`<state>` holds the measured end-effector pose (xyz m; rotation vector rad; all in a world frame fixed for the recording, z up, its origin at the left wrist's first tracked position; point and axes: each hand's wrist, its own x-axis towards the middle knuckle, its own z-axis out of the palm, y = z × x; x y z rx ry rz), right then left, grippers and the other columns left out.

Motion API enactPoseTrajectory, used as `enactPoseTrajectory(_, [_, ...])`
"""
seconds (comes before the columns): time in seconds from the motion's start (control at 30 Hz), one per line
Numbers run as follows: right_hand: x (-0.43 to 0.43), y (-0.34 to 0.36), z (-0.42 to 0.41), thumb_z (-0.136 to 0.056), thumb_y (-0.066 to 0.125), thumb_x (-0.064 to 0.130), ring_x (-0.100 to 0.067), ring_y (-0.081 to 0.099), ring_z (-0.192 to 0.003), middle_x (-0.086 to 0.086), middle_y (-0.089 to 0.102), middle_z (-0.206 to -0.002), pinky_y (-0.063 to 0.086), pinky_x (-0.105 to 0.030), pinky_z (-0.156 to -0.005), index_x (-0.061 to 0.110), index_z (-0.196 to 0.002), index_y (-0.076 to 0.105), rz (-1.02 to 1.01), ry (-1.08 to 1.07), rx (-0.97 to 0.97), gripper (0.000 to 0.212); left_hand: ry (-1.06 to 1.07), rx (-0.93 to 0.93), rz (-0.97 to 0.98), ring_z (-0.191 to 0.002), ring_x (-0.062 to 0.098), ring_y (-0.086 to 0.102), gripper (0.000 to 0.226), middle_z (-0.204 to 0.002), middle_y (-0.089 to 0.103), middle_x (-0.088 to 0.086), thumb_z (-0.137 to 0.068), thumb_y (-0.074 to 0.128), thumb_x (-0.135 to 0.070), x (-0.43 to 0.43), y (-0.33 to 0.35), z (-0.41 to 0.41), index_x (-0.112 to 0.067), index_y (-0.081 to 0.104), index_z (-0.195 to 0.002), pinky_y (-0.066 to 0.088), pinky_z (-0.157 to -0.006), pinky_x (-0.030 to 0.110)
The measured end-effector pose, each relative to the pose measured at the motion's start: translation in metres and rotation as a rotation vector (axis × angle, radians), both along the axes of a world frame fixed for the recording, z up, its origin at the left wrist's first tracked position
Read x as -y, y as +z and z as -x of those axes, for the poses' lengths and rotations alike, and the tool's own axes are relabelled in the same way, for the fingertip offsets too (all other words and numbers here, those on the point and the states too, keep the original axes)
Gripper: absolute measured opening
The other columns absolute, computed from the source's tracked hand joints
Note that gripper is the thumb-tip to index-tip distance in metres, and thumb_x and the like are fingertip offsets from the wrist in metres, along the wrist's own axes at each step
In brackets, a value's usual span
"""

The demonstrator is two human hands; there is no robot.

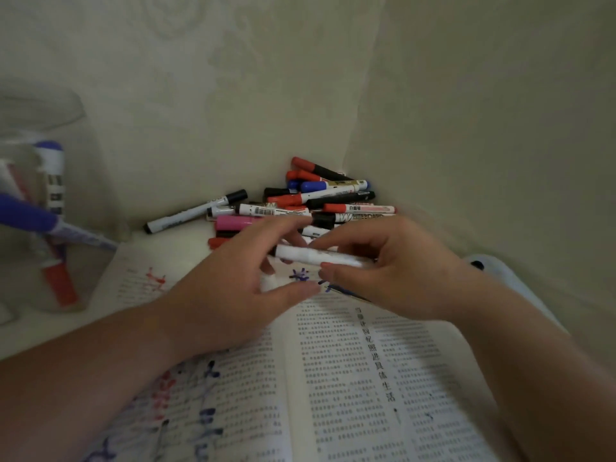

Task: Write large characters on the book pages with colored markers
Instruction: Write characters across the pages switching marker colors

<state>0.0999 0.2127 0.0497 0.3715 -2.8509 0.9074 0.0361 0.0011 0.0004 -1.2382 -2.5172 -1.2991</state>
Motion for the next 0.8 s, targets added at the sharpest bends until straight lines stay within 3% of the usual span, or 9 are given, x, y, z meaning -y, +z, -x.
enactPoseTrajectory(0.07, [0.004, 0.001, -0.001, -0.087, 0.079, 0.026, -0.009, 0.066, -0.073, 0.014, 0.072, -0.089, 0.055, -0.028, -0.063, 0.034, -0.104, 0.074, 0.048, 0.031, -0.003, 0.02, -0.04, -0.121, 0.096, -0.099, -0.009, 0.056, 0.021, -0.107, 0.058, -0.032, -0.092, 0.058, -0.051, -0.001, 0.003, -0.001, -0.055, 0.052, -0.112, 0.041, -0.076, 0.007])
enactPoseTrajectory(0.13, [0.002, 0.003, -0.003, -0.081, 0.084, 0.018, -0.008, 0.067, -0.068, 0.008, 0.074, -0.087, 0.055, -0.026, -0.059, 0.028, -0.098, 0.073, 0.182, -0.005, -0.004, 0.022, -0.045, -0.189, 0.107, -0.09, -0.005, 0.055, 0.003, -0.094, 0.057, -0.029, -0.098, 0.05, -0.051, 0.001, 0.005, 0.0, -0.052, 0.051, -0.1, 0.04, -0.074, 0.009])
enactPoseTrajectory(0.23, [-0.002, 0.005, -0.003, -0.075, 0.086, 0.008, -0.014, 0.066, -0.055, -0.003, 0.075, -0.078, 0.054, -0.026, -0.053, 0.015, -0.09, 0.071, 0.428, -0.06, -0.007, 0.023, -0.034, -0.285, 0.165, -0.088, 0.001, 0.051, 0.015, -0.091, 0.049, -0.024, -0.099, 0.04, -0.055, 0.0, 0.003, 0.001, -0.044, 0.051, -0.096, 0.038, -0.072, 0.016])
enactPoseTrajectory(0.3, [-0.001, 0.002, -0.002, -0.069, 0.084, 0.01, -0.024, 0.068, -0.055, -0.012, 0.074, -0.076, 0.058, -0.031, -0.055, 0.008, -0.09, 0.069, 0.639, -0.038, -0.018, 0.026, -0.007, -0.258, 0.158, -0.093, -0.003, 0.05, 0.007, -0.095, 0.05, -0.028, -0.102, 0.043, -0.048, -0.002, 0.002, 0.0, -0.048, 0.05, -0.101, 0.037, -0.076, 0.013])
enactPoseTrajectory(0.4, [0.012, -0.004, -0.001, -0.065, 0.079, 0.011, -0.025, 0.072, -0.061, -0.011, 0.075, -0.078, 0.061, -0.028, -0.06, 0.005, -0.091, 0.069, 0.79, -0.013, -0.008, 0.028, 0.043, -0.153, 0.108, -0.113, -0.006, 0.051, 0.036, -0.125, 0.056, -0.027, -0.104, 0.044, -0.033, -0.003, 0.0, 0.0, -0.041, 0.049, -0.139, 0.037, -0.091, 0.01])
enactPoseTrajectory(0.43, [0.016, -0.006, 0.0, -0.067, 0.077, 0.01, -0.024, 0.072, -0.062, -0.009, 0.076, -0.078, 0.062, -0.029, -0.061, 0.004, -0.091, 0.069, 0.818, 0.0, 0.002, 0.026, 0.034, -0.113, 0.1, -0.114, -0.005, 0.052, 0.037, -0.126, 0.057, -0.025, -0.105, 0.043, -0.032, -0.002, -0.001, 0.0, -0.038, 0.047, -0.141, 0.038, -0.091, 0.01])
enactPoseTrajectory(0.57, [0.025, -0.015, 0.004, -0.08, 0.073, 0.016, -0.025, 0.062, -0.058, -0.008, 0.07, -0.074, 0.06, -0.036, -0.055, 0.006, -0.094, 0.072, 0.82, 0.07, -0.009, 0.017, -0.05, -0.017, 0.044, -0.088, 0.001, 0.06, 0.021, -0.094, 0.061, -0.025, -0.102, 0.039, -0.043, 0.001, 0.005, -0.005, -0.037, 0.054, -0.116, 0.043, -0.071, 0.013])
enactPoseTrajectory(0.67, [0.026, -0.017, 0.005, -0.088, 0.067, 0.027, -0.027, 0.054, -0.056, -0.005, 0.064, -0.069, 0.053, -0.036, -0.047, 0.013, -0.091, 0.072, 0.766, 0.1, 0.007, 0.015, -0.05, -0.031, 0.012, -0.087, 0.009, 0.064, 0.029, -0.096, 0.067, -0.016, -0.102, 0.036, -0.051, 0.001, 0.007, -0.004, -0.037, 0.056, -0.118, 0.047, -0.071, 0.027])
enactPoseTrajectory(0.8, [0.023, -0.014, 0.007, -0.084, 0.07, 0.035, -0.026, 0.056, -0.056, -0.012, 0.067, -0.072, 0.048, -0.033, -0.045, 0.017, -0.084, 0.075, 0.921, 0.088, 0.04, 0.019, -0.043, 0.011, -0.014, -0.08, 0.008, 0.064, 0.035, -0.094, 0.068, -0.011, -0.094, 0.039, -0.067, 0.002, 0.004, -0.001, -0.047, 0.05, -0.121, 0.048, -0.068, 0.032])
